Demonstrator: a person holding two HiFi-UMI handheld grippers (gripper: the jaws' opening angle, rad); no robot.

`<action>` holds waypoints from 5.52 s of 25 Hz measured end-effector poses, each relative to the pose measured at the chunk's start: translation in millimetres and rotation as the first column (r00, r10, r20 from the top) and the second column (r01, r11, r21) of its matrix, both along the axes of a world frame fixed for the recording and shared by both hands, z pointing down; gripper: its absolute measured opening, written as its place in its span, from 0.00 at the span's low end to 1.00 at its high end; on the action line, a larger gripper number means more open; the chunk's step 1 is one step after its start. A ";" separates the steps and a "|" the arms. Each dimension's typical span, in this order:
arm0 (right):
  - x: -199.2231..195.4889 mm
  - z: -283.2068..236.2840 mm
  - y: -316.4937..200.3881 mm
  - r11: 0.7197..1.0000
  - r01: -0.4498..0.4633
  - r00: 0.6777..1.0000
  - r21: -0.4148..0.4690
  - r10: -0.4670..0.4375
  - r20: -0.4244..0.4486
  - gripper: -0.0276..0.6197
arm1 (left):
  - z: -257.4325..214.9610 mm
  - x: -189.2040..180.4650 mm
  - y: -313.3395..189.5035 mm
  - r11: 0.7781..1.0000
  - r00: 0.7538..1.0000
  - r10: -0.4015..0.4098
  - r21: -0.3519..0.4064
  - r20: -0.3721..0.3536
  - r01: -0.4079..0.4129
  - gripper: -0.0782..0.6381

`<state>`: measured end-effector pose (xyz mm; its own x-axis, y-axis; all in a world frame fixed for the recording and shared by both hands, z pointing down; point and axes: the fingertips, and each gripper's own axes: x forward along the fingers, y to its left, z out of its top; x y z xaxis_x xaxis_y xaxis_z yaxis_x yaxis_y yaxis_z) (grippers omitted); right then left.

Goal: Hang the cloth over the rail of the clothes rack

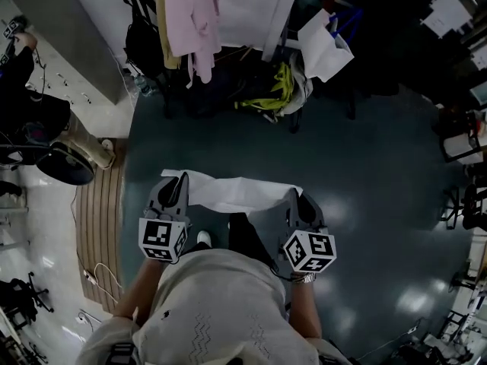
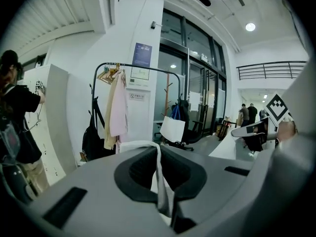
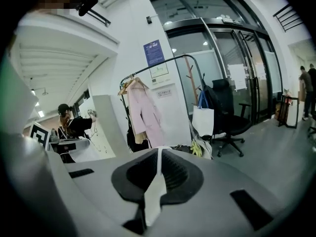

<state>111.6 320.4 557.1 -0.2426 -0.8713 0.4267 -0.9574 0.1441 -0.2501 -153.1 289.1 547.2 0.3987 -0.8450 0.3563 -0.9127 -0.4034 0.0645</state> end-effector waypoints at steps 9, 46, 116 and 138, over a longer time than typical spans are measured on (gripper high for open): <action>21.5 -6.1 -136.1 0.984 0.177 0.984 0.012 -0.177 -0.015 0.08 | -11.2 44.8 -101.3 0.991 0.990 -0.133 0.011 -0.038 0.133 0.13; 76.6 -110.1 -550.5 0.978 -0.064 0.994 0.199 0.080 -0.074 0.08 | -94.9 62.7 -569.2 0.984 0.997 0.021 0.178 -0.078 -0.007 0.13; 115.8 -637.2 -874.2 0.625 0.406 0.847 0.666 0.016 -0.531 0.11 | -605.0 92.6 -887.6 0.763 0.813 -0.332 0.643 0.478 -0.066 0.13; 36.4 -601.1 -778.6 0.458 0.675 0.717 0.578 -0.224 -0.660 0.16 | -580.3 94.9 -895.2 0.845 0.736 -0.305 0.529 0.605 -0.085 0.13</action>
<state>148.0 -458.2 -43.9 -0.6884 -0.7119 -0.1388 -0.6325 0.4956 0.5953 -58.2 -606.1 -33.1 0.1257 -0.9920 0.0066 -0.6804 -0.0911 -0.7271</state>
